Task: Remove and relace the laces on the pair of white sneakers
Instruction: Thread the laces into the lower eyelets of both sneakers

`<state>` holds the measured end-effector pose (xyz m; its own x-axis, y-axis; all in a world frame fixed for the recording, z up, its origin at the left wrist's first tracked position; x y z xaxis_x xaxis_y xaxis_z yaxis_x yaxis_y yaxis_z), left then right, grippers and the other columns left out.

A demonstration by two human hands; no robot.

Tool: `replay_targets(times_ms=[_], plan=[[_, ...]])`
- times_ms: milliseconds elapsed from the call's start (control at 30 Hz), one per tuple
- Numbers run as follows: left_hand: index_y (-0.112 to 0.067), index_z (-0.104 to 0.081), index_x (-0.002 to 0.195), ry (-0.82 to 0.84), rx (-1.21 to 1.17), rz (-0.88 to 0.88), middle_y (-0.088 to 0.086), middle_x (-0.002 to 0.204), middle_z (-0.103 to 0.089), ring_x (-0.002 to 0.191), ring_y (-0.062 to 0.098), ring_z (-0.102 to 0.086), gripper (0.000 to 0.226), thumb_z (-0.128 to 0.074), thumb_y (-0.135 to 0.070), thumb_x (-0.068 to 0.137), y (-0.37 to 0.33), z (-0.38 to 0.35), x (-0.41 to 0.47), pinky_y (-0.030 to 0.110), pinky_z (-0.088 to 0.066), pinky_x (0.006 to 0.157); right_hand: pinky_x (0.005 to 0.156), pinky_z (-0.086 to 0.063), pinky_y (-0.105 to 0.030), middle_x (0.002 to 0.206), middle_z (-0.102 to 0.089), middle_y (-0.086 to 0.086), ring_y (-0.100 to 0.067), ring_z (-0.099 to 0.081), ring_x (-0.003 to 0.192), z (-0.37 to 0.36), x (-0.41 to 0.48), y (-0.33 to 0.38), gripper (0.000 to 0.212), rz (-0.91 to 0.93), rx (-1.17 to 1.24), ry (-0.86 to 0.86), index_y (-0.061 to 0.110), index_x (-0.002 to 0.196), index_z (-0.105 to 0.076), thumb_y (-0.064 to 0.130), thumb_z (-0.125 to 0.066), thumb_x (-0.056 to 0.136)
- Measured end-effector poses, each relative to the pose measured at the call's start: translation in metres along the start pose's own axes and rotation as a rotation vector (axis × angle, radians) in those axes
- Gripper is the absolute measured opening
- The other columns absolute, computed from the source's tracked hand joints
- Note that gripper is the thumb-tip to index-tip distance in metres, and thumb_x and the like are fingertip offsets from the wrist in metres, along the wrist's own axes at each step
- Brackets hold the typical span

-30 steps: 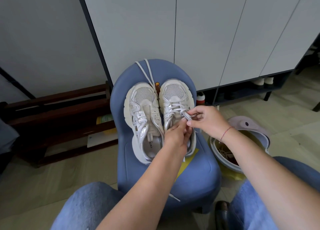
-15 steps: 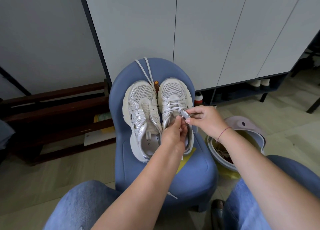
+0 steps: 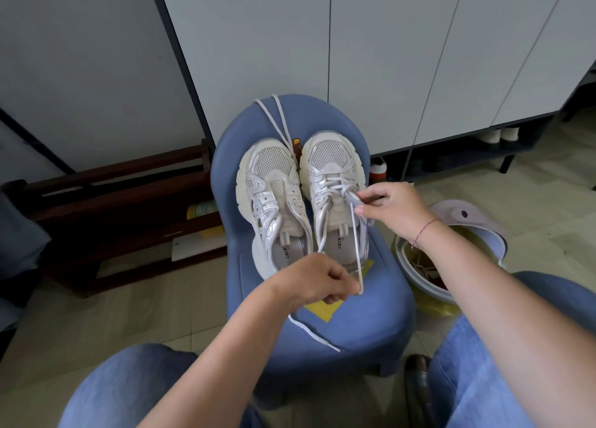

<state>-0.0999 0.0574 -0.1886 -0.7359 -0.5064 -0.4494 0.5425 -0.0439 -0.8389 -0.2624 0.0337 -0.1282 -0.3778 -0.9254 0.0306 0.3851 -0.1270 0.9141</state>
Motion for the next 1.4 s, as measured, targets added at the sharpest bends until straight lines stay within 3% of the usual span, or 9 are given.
replay_targets(times_ms=[133, 400, 533, 600, 767, 967, 1033, 1200, 1400], plan=[[-0.006, -0.075, 0.084, 0.042, 0.263, 0.038, -0.009, 0.059, -0.06, 0.056, 0.005, -0.052, 0.014, -0.072, -0.019, 0.088, 0.006, 0.004, 0.002, 0.015, -0.047, 0.062, 0.091, -0.054, -0.034, 0.094, -0.073, -0.003, -0.015, -0.07, 0.09, -0.002, 0.0, 0.0, 0.024, 0.007, -0.016, 0.008, 0.013, 0.099, -0.072, 0.005, -0.076, 0.077], [-0.003, -0.069, 0.096, -0.435, -0.046, -0.084, 0.002, 0.064, -0.061, 0.041, 0.007, -0.052, 0.024, -0.065, -0.027, 0.095, -0.026, 0.042, 0.014, 0.019, -0.045, 0.046, 0.093, -0.053, -0.034, 0.096, -0.073, -0.003, -0.015, -0.069, 0.091, -0.003, 0.002, -0.003, 0.027, 0.004, -0.013, 0.003, 0.01, 0.102, -0.072, 0.008, -0.077, 0.075], [-0.006, -0.064, 0.098, -0.603, -0.077, -0.108, 0.005, 0.07, -0.059, 0.066, 0.029, -0.063, 0.027, -0.063, -0.032, 0.095, -0.028, 0.038, 0.021, 0.042, -0.058, 0.067, 0.093, -0.053, -0.036, 0.096, -0.073, -0.001, -0.015, -0.069, 0.092, -0.005, 0.004, -0.004, 0.027, 0.003, -0.018, 0.003, 0.014, 0.1, -0.072, 0.012, -0.079, 0.074], [-0.004, -0.066, 0.089, -0.618, -0.123, -0.118, 0.001, 0.059, -0.056, 0.057, 0.024, -0.057, 0.027, -0.061, -0.029, 0.097, -0.028, 0.035, 0.023, 0.04, -0.053, 0.065, 0.093, -0.053, -0.035, 0.096, -0.073, -0.001, -0.015, -0.069, 0.092, -0.005, 0.005, -0.005, 0.028, 0.001, -0.023, 0.004, 0.013, 0.101, -0.072, 0.013, -0.079, 0.074], [-0.005, -0.066, 0.077, -0.415, -0.289, -0.108, 0.001, 0.052, -0.054, 0.04, 0.009, -0.046, 0.023, -0.059, -0.011, 0.098, -0.027, 0.022, 0.026, 0.02, -0.042, 0.046, 0.092, -0.053, -0.032, 0.098, -0.072, -0.005, -0.016, -0.069, 0.092, -0.002, 0.005, -0.005, 0.031, -0.004, -0.021, -0.013, 0.009, 0.105, -0.07, 0.009, -0.078, 0.075], [-0.011, -0.071, 0.084, 0.204, 0.126, 0.017, -0.007, 0.056, -0.058, 0.044, 0.002, -0.048, 0.016, -0.062, -0.017, 0.097, -0.013, -0.025, 0.011, 0.014, -0.04, 0.048, 0.087, -0.053, -0.023, 0.098, -0.072, -0.005, -0.015, -0.069, 0.09, -0.003, 0.003, -0.004, 0.032, 0.002, -0.026, -0.014, 0.007, 0.107, -0.07, 0.009, -0.078, 0.076], [-0.01, -0.073, 0.09, 0.235, 0.229, 0.035, -0.006, 0.059, -0.058, 0.045, 0.002, -0.05, 0.015, -0.063, -0.019, 0.096, -0.006, -0.031, 0.008, 0.015, -0.041, 0.05, 0.085, -0.052, -0.02, 0.099, -0.072, -0.005, -0.013, -0.069, 0.091, -0.004, 0.003, -0.002, 0.034, 0.004, -0.026, -0.008, 0.007, 0.109, -0.07, 0.01, -0.077, 0.076], [-0.012, -0.062, 0.076, -0.119, 0.023, 0.012, -0.003, 0.054, -0.054, 0.038, 0.005, -0.044, 0.026, -0.062, -0.026, 0.097, -0.013, 0.007, 0.016, 0.016, -0.036, 0.042, 0.078, -0.05, -0.011, 0.099, -0.072, -0.004, -0.011, -0.068, 0.09, -0.006, 0.002, -0.003, 0.032, 0.0, -0.022, -0.002, 0.006, 0.109, -0.07, 0.009, -0.076, 0.077], [-0.01, -0.06, 0.099, -0.349, -0.321, -0.039, 0.003, 0.06, -0.057, 0.036, 0.008, -0.047, 0.022, -0.048, -0.028, 0.104, -0.026, 0.023, 0.024, 0.017, -0.038, 0.038, 0.082, -0.05, -0.014, 0.099, -0.072, -0.002, -0.009, -0.068, 0.092, -0.004, 0.002, -0.002, 0.033, 0.006, -0.028, 0.001, 0.008, 0.109, -0.07, 0.012, -0.077, 0.077]])
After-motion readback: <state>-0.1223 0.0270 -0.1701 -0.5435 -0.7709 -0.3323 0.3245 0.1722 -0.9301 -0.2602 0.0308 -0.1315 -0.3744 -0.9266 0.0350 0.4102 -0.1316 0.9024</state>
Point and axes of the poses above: each hand's wrist, its own x-axis towards the middle knuckle, its own z-axis out of the back of the hand, y = z × x, the point moved 10 cm from there along x, towards the middle knuckle
